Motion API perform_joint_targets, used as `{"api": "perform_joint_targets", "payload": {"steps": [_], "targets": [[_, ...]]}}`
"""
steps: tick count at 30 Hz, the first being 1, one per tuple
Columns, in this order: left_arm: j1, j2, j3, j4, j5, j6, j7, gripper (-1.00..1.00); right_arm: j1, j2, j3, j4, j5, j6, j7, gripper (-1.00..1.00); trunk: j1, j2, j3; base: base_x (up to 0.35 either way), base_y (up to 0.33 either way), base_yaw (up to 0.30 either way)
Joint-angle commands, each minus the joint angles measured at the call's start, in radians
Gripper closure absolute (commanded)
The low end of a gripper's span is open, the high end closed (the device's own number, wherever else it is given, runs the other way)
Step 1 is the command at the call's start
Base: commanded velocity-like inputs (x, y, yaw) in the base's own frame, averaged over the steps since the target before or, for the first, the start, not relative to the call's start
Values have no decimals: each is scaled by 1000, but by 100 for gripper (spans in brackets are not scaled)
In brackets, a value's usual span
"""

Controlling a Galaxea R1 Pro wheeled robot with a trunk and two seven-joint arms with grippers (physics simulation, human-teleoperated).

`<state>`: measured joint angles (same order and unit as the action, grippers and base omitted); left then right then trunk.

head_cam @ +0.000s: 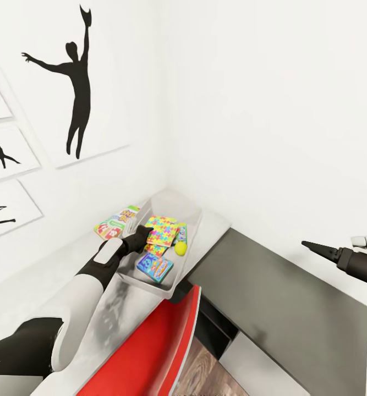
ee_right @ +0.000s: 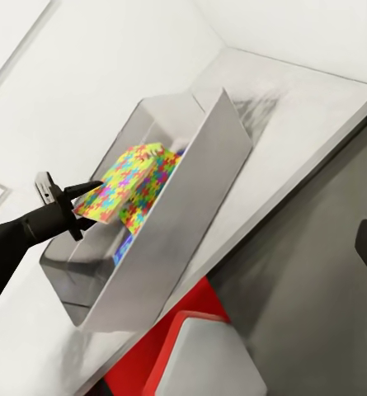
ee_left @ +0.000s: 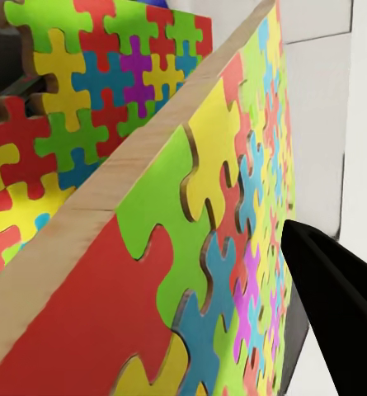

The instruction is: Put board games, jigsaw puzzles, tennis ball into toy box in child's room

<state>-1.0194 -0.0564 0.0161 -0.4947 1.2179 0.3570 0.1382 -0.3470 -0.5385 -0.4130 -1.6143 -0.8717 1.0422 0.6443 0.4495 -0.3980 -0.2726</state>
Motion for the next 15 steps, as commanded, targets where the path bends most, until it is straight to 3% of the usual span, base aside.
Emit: {"api": "perform_joint_targets", "payload": {"steps": [1, 15], "targets": [[0, 0, 2, -2, 10, 3, 11, 100, -1, 0, -1, 0, 5, 5, 7, -100, 1, -2, -3, 0, 0, 0], [-1, -2, 1, -2, 12, 3, 11, 100, -1, 0, -1, 0, 5, 5, 7, -100, 1, -2, -21, 0, 0, 0]]}}
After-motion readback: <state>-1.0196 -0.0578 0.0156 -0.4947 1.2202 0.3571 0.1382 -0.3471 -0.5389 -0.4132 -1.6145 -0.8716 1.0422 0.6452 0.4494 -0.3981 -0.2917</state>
